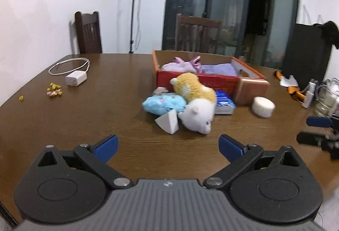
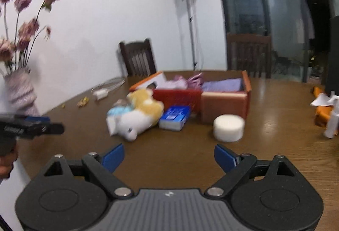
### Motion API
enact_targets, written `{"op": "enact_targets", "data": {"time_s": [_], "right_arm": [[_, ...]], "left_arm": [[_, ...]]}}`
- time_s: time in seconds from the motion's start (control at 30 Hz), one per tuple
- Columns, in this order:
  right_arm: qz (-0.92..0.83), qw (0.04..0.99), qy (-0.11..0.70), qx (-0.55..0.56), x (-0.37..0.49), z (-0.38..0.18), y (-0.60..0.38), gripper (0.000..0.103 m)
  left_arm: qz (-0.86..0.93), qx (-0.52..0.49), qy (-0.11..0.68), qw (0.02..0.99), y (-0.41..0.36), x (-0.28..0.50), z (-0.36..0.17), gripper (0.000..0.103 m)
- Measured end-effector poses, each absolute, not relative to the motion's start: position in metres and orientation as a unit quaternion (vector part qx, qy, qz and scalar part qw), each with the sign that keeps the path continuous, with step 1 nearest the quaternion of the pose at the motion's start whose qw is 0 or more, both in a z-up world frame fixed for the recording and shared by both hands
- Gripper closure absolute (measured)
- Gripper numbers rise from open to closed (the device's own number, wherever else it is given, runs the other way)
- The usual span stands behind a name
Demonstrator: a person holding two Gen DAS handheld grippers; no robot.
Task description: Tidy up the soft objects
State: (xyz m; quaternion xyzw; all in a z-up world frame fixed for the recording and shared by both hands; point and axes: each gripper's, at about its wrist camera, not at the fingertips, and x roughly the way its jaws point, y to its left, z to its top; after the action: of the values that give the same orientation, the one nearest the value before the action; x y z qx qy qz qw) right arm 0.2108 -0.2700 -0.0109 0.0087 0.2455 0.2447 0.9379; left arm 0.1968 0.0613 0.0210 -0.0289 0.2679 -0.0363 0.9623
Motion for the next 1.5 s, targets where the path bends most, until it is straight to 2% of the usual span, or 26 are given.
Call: {"op": "enact_targets", "data": {"time_s": [0.2,0.33,0.47,0.67,0.7,0.77,0.8,0.87,0.9,0.93,1.03,1.27,1.37,1.5], "right_arm": [[0.262,0.933,0.245,0.015,0.241,-0.009,-0.239,0.012],[0.263,0.931,0.252,0.016,0.283,-0.011,-0.213,0.016],[0.292,0.924,0.246,0.016,0.33,-0.008,-0.179,0.018],[0.301,0.911,0.282,0.02,0.399,-0.024,-0.135,0.018],[0.304,0.907,0.289,0.023,0.405,-0.027,-0.131,0.021],[0.311,0.899,0.306,0.024,0.416,-0.034,-0.124,0.038],[0.31,0.898,0.311,0.024,0.418,-0.037,-0.122,0.04],[0.303,0.9,0.312,0.023,0.414,-0.037,-0.124,0.049],[0.3,0.9,0.314,0.027,0.412,-0.035,-0.127,0.051],[0.295,0.901,0.315,0.034,0.407,-0.031,-0.132,0.058],[0.287,0.908,0.301,0.046,0.381,-0.021,-0.154,0.059],[0.264,0.901,0.312,0.145,0.293,-0.026,-0.224,0.058],[0.24,0.896,0.321,0.19,0.26,-0.037,-0.25,0.051],[0.231,0.898,0.329,0.179,0.231,-0.041,-0.261,0.05]], "left_arm": [[-0.042,-0.039,0.255,0.965,0.056,0.224,0.013,0.001],[-0.067,-0.066,0.277,0.956,0.053,0.25,0.005,0.02],[-0.098,-0.119,0.291,0.944,0.05,0.274,-0.005,0.03],[-0.104,-0.153,0.299,0.936,0.039,0.299,-0.023,0.03],[-0.101,-0.153,0.301,0.936,0.038,0.303,-0.025,0.03],[-0.105,-0.161,0.298,0.935,0.038,0.307,-0.027,0.031],[-0.109,-0.166,0.294,0.935,0.037,0.308,-0.027,0.032],[-0.105,-0.173,0.294,0.934,0.037,0.307,-0.028,0.034],[-0.111,-0.178,0.291,0.933,0.038,0.304,-0.027,0.038],[-0.108,-0.18,0.292,0.933,0.038,0.3,-0.027,0.048],[-0.125,-0.189,0.293,0.929,0.039,0.286,-0.023,0.055],[-0.184,-0.157,0.293,0.925,0.018,0.23,-0.015,0.059],[-0.184,-0.131,0.287,0.931,0.008,0.216,-0.019,0.058],[-0.166,-0.125,0.279,0.937,0.005,0.208,-0.017,0.055]]}}
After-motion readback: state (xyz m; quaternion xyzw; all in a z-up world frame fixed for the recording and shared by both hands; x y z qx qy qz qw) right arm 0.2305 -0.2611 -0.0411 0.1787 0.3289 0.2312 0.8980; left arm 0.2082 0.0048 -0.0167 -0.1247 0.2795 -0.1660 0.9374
